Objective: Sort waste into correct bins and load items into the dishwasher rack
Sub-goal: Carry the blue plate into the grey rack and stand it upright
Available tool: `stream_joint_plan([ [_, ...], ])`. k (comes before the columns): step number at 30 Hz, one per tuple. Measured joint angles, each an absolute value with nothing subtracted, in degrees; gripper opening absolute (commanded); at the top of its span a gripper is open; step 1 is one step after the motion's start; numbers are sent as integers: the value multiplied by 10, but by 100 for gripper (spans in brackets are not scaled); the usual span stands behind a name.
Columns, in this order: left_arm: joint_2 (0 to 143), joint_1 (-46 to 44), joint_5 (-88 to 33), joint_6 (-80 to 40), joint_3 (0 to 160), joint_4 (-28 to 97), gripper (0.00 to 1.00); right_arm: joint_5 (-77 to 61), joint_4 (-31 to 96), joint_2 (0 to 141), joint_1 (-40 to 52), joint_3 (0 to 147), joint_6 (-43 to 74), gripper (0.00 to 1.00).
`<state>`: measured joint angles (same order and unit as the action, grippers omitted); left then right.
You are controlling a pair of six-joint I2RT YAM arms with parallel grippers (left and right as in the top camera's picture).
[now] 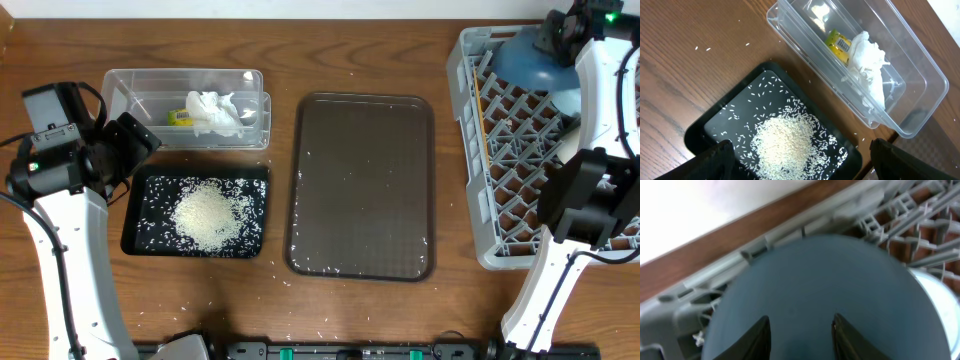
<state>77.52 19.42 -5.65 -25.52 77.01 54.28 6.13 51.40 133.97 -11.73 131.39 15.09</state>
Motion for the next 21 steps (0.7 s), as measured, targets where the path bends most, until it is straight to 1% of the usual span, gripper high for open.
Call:
stream_joint_plan([
  [5, 775, 194, -57, -255, 770, 543, 89, 64, 622, 1316, -112, 1314, 151, 36],
  [11, 775, 194, -57, -255, 770, 543, 89, 34, 715, 1281, -89, 1314, 151, 36],
  [15, 775, 194, -57, -255, 770, 543, 89, 18, 743, 1249, -66, 1314, 151, 37],
  [21, 775, 194, -57, -255, 770, 543, 89, 8, 744, 1228, -43, 1314, 152, 39],
])
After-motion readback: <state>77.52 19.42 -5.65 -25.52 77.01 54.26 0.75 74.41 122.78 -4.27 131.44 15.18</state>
